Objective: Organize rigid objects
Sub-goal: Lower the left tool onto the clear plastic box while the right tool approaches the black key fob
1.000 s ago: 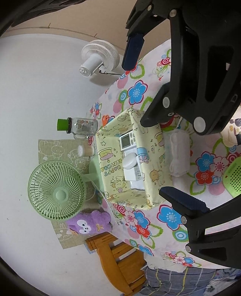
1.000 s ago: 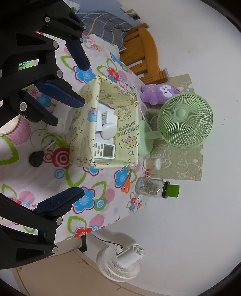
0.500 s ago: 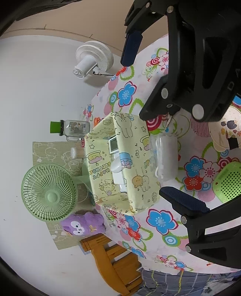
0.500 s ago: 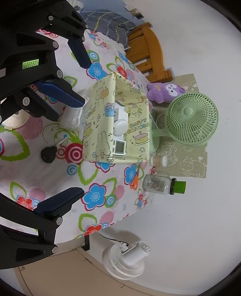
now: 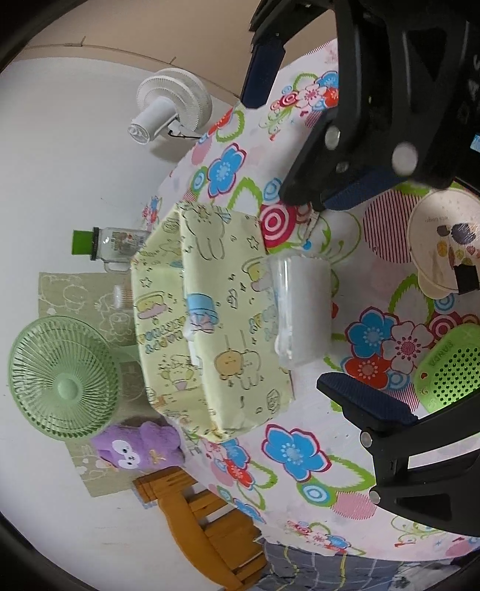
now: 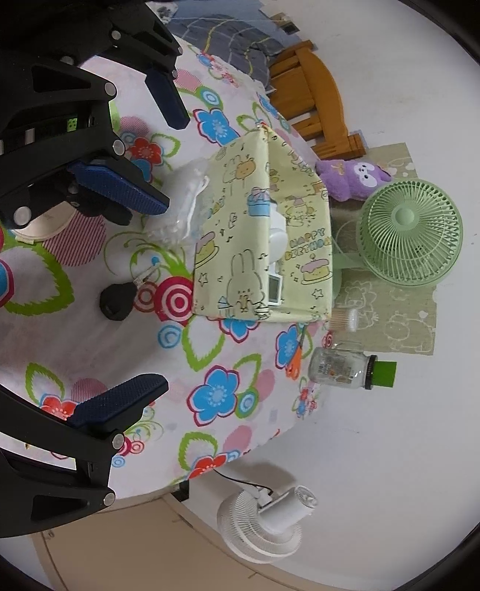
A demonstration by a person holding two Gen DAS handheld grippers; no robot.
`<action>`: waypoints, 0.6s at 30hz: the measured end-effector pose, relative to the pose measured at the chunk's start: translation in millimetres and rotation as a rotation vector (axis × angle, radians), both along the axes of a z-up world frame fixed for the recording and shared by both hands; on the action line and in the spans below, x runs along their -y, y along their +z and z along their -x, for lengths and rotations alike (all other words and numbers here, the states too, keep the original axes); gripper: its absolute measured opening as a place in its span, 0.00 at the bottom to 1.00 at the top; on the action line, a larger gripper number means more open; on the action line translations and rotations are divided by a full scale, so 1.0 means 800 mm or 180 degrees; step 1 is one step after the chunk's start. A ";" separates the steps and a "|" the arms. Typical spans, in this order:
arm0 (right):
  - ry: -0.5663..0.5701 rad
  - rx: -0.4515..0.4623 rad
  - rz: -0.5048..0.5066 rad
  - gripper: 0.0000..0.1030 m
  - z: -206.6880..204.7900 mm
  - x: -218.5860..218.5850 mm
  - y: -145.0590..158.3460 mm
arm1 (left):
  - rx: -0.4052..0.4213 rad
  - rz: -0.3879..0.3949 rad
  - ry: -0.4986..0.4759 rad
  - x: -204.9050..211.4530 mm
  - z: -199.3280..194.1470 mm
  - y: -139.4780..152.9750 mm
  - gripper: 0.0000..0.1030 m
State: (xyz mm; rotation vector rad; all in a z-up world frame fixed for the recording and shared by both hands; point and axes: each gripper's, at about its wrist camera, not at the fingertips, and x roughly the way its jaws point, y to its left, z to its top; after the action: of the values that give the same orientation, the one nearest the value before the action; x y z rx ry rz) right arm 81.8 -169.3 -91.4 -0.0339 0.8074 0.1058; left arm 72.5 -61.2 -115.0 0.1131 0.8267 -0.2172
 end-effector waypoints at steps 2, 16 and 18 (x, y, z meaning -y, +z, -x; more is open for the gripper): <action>0.0008 -0.0004 0.0009 0.87 -0.001 0.001 -0.004 | -0.0054 0.0011 0.0026 -0.001 -0.005 -0.008 0.88; -0.0038 -0.0189 0.0005 0.87 -0.028 0.011 -0.043 | -0.0129 -0.0136 0.0131 0.000 -0.035 -0.046 0.88; -0.0050 -0.0210 -0.0016 0.87 -0.032 0.012 -0.046 | -0.0139 -0.0107 0.0138 -0.001 -0.039 -0.049 0.88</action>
State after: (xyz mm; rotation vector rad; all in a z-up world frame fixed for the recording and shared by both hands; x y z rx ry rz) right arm 107.0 -179.1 -128.6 -0.0194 0.8732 0.0944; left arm 104.0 -60.2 -154.5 0.1223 0.8755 -0.1654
